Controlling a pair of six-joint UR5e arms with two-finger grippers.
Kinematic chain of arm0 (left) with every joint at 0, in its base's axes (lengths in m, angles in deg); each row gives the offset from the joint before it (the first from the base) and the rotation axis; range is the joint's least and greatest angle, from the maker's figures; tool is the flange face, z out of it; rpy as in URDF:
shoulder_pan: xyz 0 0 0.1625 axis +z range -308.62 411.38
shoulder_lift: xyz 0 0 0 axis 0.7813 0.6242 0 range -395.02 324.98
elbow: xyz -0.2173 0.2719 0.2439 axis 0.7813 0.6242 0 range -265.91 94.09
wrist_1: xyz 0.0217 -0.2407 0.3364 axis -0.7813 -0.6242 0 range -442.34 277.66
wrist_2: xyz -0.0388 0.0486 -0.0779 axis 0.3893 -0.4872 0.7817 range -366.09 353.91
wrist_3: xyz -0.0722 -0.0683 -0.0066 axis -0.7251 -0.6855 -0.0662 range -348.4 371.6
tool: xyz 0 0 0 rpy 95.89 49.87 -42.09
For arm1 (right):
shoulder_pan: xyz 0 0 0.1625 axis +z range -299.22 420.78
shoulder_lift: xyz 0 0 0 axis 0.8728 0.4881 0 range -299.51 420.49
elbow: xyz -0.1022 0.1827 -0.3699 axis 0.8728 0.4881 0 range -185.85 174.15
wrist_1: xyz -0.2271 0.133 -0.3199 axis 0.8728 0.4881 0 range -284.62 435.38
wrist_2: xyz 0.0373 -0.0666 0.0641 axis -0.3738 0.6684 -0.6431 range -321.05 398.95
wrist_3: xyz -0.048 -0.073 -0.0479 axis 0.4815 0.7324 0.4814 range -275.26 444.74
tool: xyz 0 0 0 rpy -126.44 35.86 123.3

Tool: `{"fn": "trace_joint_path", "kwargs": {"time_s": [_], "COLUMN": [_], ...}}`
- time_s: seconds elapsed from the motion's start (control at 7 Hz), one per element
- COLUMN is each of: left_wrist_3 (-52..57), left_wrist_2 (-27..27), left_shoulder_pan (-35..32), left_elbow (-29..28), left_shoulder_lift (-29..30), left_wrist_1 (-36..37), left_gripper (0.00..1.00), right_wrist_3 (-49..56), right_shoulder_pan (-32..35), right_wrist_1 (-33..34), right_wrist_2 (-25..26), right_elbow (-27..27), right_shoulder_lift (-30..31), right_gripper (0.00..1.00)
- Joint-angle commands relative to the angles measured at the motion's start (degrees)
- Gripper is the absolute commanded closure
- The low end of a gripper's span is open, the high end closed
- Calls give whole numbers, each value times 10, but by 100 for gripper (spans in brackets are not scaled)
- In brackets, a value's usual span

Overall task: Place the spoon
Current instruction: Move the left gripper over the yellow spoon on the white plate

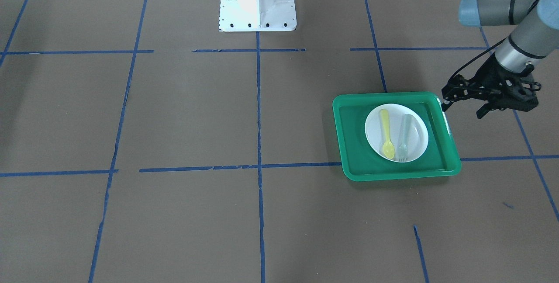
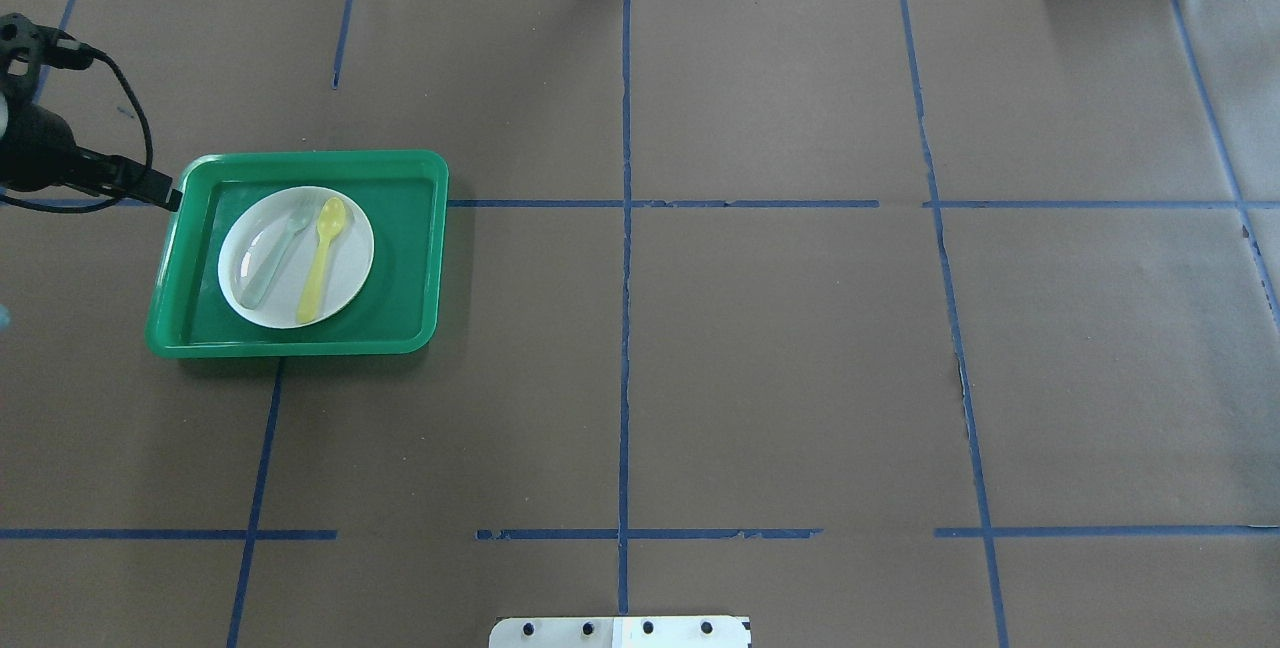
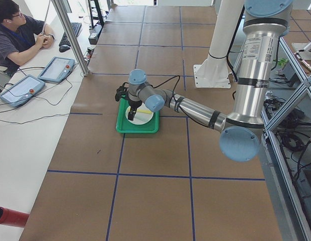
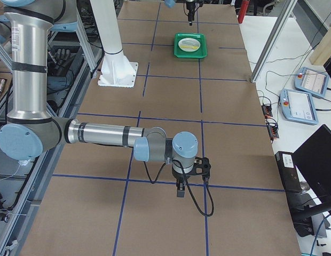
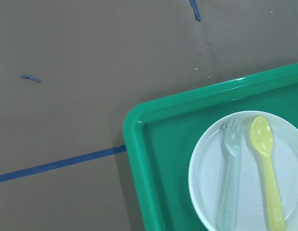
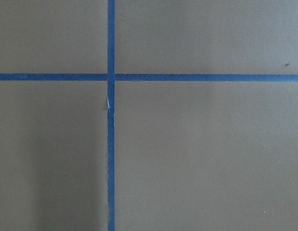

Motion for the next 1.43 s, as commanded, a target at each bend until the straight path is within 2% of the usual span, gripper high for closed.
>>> {"fn": "trace_joint_path", "kwargs": {"time_s": [0.0,0.43,0.86,1.0,1.29], "left_wrist_3": [-57,-97,-113,-113,-120], "left_wrist_2": [-31,-84,-85,-85,-85], "left_shoulder_pan": [59,115,139,140,140], "left_elbow": [-39,-71,-82,-91,-105], "left_shoulder_lift": [43,49,56,62,78], "left_wrist_1": [-3,-51,-55,-54,-54], "left_gripper": [0,0,1,5,46], "right_wrist_3": [0,0,0,0,0], "right_shoulder_pan": [0,0,0,0,0], "right_wrist_1": [0,0,0,1,1], "right_wrist_2": [0,0,0,0,0], "right_elbow": [0,0,0,0,0], "right_shoulder_lift": [0,0,0,0,0], "right_gripper": [0,0,0,0,0]}}
